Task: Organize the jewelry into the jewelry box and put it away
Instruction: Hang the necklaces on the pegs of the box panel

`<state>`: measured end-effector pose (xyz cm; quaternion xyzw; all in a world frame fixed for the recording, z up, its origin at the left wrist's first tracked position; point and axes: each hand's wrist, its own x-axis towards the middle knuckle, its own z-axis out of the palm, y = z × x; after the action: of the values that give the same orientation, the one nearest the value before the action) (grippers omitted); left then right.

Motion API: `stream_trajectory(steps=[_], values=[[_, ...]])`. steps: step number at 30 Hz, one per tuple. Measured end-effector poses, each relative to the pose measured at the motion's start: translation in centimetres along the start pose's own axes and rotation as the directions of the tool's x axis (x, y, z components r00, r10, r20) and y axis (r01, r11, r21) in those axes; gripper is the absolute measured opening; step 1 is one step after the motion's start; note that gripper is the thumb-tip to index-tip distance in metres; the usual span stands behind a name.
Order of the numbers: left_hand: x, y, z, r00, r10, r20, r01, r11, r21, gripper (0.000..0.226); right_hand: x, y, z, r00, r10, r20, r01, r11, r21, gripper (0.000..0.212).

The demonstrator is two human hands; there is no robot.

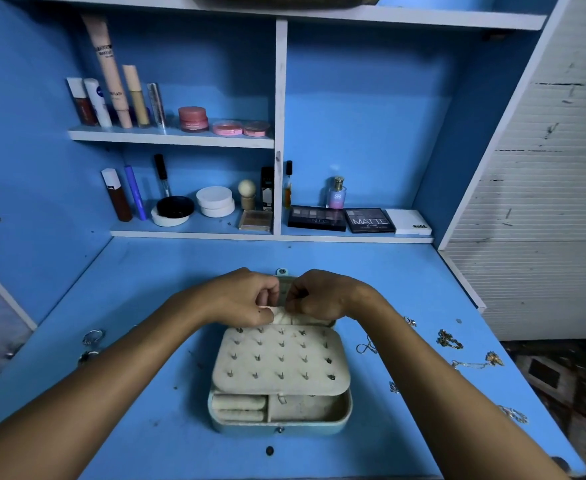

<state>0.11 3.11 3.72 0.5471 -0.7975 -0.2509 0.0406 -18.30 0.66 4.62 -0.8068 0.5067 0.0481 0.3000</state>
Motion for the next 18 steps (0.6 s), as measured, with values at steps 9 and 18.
stream_trajectory(steps=[9, 18], values=[[-0.3, -1.6, -0.2, 0.994, -0.055, -0.096, 0.061, 0.996, 0.058, 0.016, 0.2, -0.1, 0.5, 0.996, 0.04, -0.076, -0.034, 0.996, 0.084, 0.009], [-0.1, -1.7, 0.0, 0.995, -0.037, -0.093, 0.04, 0.999, 0.031, 0.015, 0.0, 1.1, 1.4, 0.971, 0.093, -0.22, -0.046, 0.976, 0.211, 0.014]])
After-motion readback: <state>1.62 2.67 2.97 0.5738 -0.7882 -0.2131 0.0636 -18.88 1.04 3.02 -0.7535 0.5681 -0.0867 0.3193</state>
